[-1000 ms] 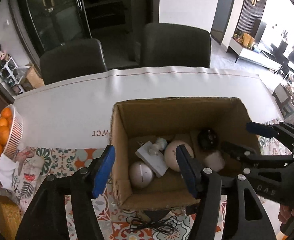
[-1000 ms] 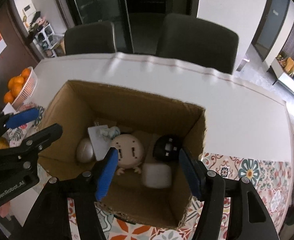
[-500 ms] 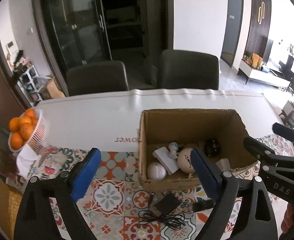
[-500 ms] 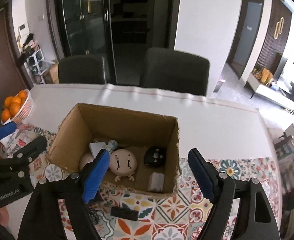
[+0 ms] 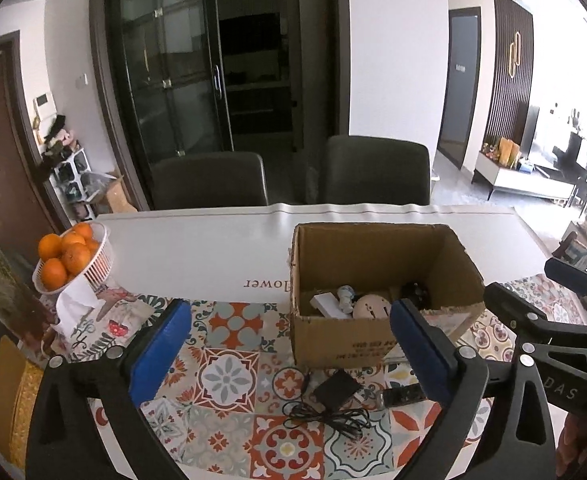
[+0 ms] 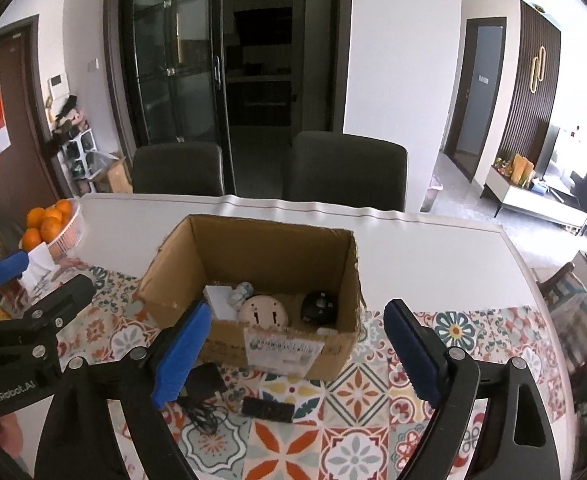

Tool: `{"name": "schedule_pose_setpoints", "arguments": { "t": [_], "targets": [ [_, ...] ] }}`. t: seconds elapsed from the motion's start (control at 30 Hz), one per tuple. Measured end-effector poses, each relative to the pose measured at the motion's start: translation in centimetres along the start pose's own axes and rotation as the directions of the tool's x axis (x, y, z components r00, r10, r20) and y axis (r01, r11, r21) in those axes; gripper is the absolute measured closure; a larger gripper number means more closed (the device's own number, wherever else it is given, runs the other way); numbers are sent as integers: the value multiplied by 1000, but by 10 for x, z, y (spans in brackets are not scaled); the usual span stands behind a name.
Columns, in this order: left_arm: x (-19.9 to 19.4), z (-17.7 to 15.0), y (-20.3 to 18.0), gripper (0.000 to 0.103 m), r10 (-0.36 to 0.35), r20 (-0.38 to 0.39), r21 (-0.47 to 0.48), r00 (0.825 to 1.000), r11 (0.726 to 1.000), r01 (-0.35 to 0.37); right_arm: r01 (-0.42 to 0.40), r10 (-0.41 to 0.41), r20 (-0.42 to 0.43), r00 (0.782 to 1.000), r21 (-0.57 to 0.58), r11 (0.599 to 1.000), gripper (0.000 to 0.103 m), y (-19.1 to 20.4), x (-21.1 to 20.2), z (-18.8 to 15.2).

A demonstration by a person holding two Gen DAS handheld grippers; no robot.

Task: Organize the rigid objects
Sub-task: 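Move both grippers back toward the black clip holder and power adapter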

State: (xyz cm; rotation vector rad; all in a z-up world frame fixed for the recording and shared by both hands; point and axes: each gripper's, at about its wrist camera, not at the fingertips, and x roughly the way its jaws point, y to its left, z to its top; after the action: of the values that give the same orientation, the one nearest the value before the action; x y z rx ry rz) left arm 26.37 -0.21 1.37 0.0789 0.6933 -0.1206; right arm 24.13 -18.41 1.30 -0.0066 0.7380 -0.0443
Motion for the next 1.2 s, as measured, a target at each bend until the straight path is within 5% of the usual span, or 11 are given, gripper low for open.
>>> {"name": "schedule_pose_setpoints", "arguments": {
  "t": [0.47,1.2],
  "targets": [
    [-13,-49,6,0,-33,-38,-42,999,999,32,-35,34,30,999,11,999,13,10,-9,-47],
    [44,-124,15,0,23,-183,-39,983,999,-31,-80,84,-109,990,45,996,13,24,60,-117]
  ]
}}
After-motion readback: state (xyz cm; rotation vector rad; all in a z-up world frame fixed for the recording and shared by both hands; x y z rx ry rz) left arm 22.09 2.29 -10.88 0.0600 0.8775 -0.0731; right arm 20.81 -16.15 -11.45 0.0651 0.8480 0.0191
